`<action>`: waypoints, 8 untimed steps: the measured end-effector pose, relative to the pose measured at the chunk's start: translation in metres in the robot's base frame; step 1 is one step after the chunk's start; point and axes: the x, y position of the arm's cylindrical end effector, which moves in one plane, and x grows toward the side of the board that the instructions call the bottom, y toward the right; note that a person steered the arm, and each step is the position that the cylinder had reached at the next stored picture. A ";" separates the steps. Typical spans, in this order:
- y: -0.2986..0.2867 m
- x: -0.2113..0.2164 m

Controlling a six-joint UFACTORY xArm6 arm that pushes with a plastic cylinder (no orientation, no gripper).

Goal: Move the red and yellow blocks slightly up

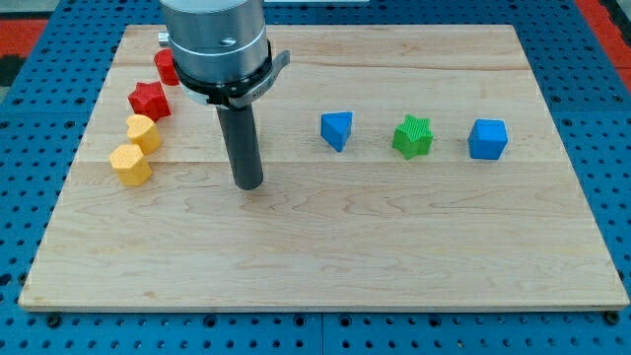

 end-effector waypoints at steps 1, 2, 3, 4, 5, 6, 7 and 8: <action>-0.015 0.020; -0.076 0.036; -0.135 0.012; -0.151 0.006; -0.147 0.006; -0.138 0.001; -0.125 -0.014; -0.127 -0.047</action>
